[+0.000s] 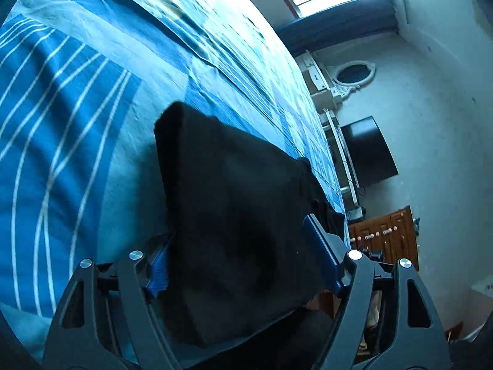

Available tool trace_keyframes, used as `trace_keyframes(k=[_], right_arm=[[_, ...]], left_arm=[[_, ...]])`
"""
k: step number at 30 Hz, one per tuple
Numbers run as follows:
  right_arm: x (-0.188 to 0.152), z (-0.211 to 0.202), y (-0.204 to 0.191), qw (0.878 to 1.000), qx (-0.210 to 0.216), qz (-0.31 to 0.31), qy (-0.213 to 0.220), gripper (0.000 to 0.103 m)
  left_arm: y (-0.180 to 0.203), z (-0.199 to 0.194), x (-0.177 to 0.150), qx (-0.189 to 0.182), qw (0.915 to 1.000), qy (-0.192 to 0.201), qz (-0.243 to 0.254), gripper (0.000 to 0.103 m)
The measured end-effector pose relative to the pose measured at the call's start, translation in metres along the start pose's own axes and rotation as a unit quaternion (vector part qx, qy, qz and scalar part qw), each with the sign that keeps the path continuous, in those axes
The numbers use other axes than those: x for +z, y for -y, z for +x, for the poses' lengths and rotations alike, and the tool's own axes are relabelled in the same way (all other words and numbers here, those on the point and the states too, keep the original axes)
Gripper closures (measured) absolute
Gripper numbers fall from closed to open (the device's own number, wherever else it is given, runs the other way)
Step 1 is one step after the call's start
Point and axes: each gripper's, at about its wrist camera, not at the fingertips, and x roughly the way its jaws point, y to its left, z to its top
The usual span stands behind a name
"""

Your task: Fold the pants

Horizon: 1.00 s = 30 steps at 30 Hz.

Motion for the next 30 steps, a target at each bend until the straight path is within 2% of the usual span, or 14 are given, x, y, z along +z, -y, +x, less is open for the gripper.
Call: trace_keyframes(k=[2, 5, 7, 8, 9, 10, 11, 17, 19, 23, 25, 30], right_arm=[[0.000, 0.000, 0.001, 1.000, 0.000, -0.001, 0.002, 0.027], [-0.002, 0.002, -0.003, 1.000, 0.001, -0.002, 0.004, 0.027], [-0.002, 0.002, -0.003, 1.000, 0.000, -0.001, 0.005, 0.027], [-0.002, 0.002, -0.003, 1.000, 0.000, 0.000, 0.005, 0.027], [-0.002, 0.002, -0.002, 1.000, -0.001, -0.001, 0.006, 0.027], [-0.002, 0.002, -0.002, 1.000, 0.000, -0.001, 0.006, 0.027], [-0.002, 0.002, -0.002, 1.000, 0.000, -0.001, 0.006, 0.027], [-0.001, -0.001, -0.003, 1.000, 0.002, 0.005, 0.008, 0.026], [0.000, -0.003, -0.003, 1.000, 0.003, 0.010, 0.008, 0.026], [0.000, -0.008, -0.011, 1.000, -0.011, 0.001, 0.014, 0.027], [0.002, -0.010, -0.020, 1.000, -0.021, -0.016, 0.012, 0.026], [0.005, -0.018, -0.039, 0.999, -0.029, -0.041, 0.021, 0.019]], left_arm=[[0.005, 0.002, -0.009, -0.013, 0.9999, 0.000, 0.003, 0.028], [-0.002, 0.008, -0.001, 0.007, 0.9994, 0.011, -0.033, 0.028], [0.000, 0.016, 0.003, 0.011, 0.9991, 0.012, -0.040, 0.029], [0.004, 0.020, 0.004, 0.022, 0.9992, 0.008, -0.033, 0.034], [0.009, 0.025, 0.004, 0.036, 0.9991, -0.001, -0.023, 0.046], [0.011, 0.028, 0.001, 0.054, 0.9984, -0.010, -0.017, 0.054], [0.014, 0.033, -0.002, 0.070, 0.9972, -0.019, -0.015, 0.069], [0.031, 0.029, 0.006, 0.104, 0.9934, -0.016, -0.046, 0.078], [0.047, 0.024, 0.012, 0.117, 0.9922, -0.012, -0.043, 0.079], [0.097, 0.013, 0.024, 0.101, 0.9947, 0.004, -0.021, 0.082], [0.130, 0.012, 0.028, 0.100, 0.9950, 0.005, 0.005, 0.082], [0.205, 0.029, 0.023, 0.112, 0.9911, -0.011, 0.071, 0.082]])
